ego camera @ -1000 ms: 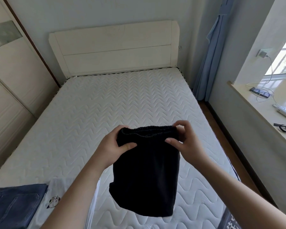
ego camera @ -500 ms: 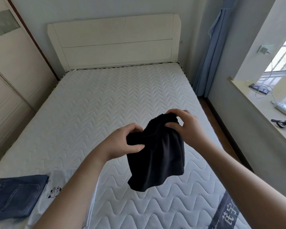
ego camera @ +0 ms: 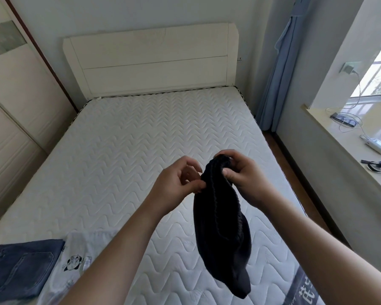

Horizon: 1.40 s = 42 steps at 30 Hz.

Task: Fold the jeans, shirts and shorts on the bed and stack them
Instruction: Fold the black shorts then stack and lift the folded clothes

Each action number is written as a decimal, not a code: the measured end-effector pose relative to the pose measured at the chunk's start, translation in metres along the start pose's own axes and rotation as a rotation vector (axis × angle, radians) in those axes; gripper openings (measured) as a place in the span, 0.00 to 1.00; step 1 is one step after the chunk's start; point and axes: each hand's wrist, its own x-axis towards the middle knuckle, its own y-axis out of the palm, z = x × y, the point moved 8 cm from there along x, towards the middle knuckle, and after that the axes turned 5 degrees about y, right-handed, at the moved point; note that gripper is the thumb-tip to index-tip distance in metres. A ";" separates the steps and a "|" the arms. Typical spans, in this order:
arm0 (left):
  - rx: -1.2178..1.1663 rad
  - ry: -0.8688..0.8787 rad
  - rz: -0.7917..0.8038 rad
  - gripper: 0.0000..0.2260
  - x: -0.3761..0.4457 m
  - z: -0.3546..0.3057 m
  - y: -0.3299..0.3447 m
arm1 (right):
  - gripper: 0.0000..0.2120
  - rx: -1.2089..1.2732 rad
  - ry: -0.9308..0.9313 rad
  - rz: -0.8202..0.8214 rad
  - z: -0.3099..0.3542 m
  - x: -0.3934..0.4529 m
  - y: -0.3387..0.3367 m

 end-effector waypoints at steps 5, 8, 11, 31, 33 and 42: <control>0.114 0.128 0.006 0.36 0.009 -0.009 0.005 | 0.35 -0.042 -0.019 0.019 0.000 0.002 0.012; 0.130 0.180 0.105 0.48 0.007 -0.007 0.020 | 0.38 -0.174 -0.015 -0.050 -0.001 0.006 0.010; 0.053 0.126 0.150 0.48 0.007 0.001 0.030 | 0.30 -0.048 0.031 -0.025 -0.009 0.005 0.008; 0.224 -0.061 -0.262 0.24 0.016 0.024 0.002 | 0.24 -0.779 -0.238 -0.098 -0.008 -0.051 -0.027; 0.217 -0.042 -0.248 0.23 0.015 0.022 0.004 | 0.21 -0.895 -0.236 -0.114 -0.012 -0.049 -0.027; 0.260 0.035 -0.141 0.23 0.013 0.014 -0.012 | 0.19 -1.002 -0.158 -0.019 -0.011 -0.029 -0.043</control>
